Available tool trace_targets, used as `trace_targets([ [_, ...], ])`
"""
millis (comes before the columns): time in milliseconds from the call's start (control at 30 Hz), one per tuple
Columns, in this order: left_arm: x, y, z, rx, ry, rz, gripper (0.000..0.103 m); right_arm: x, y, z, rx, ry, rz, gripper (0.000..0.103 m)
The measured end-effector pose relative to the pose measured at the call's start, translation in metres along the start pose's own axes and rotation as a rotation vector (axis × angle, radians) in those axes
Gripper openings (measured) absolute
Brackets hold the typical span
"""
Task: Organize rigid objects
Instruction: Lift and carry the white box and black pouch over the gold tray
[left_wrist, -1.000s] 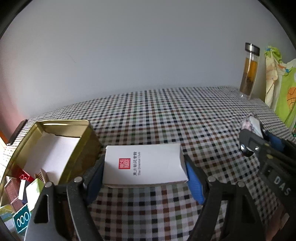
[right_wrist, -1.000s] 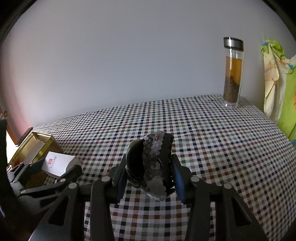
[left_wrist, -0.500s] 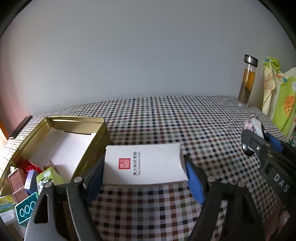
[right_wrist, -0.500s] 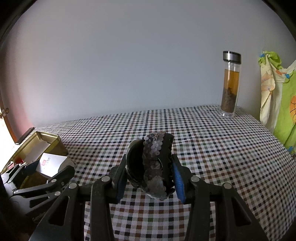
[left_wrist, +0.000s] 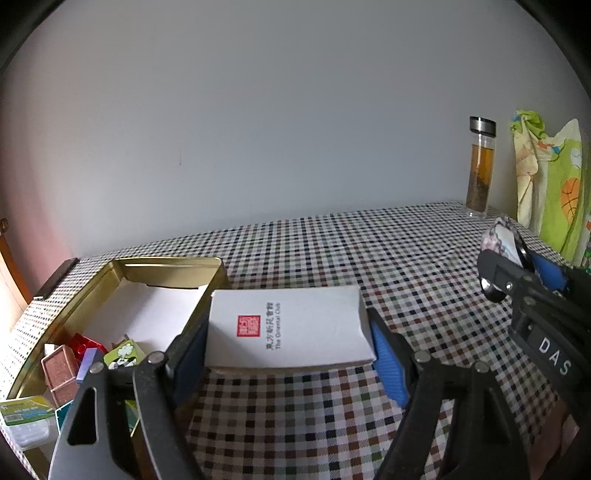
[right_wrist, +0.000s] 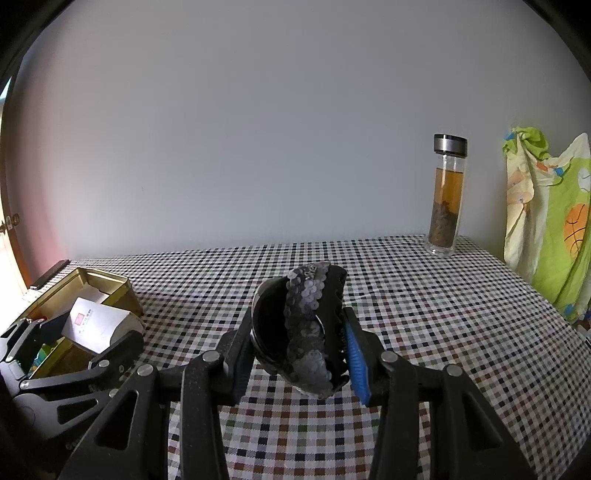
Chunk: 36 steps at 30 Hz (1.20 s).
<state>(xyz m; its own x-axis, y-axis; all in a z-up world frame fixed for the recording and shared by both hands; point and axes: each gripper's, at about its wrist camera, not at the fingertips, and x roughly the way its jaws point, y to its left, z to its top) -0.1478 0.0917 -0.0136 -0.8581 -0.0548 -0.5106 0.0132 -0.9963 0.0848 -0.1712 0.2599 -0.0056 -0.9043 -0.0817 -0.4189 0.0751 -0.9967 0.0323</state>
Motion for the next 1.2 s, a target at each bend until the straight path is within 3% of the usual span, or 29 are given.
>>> trace_targets([
  [600, -0.027, 0.011, -0.010, -0.016, -0.052, -0.035, 0.079, -0.019, 0.009, -0.007, -0.013, -0.035, 0.005, 0.046],
  [933, -0.038, 0.008, -0.016, 0.010, -0.071, -0.019, 0.079, -0.031, 0.018, -0.012, -0.020, -0.058, 0.041, 0.046],
  [1200, -0.045, 0.021, -0.021, -0.033, -0.071, -0.018, 0.079, -0.038, 0.023, -0.015, -0.020, -0.069, 0.075, 0.046],
])
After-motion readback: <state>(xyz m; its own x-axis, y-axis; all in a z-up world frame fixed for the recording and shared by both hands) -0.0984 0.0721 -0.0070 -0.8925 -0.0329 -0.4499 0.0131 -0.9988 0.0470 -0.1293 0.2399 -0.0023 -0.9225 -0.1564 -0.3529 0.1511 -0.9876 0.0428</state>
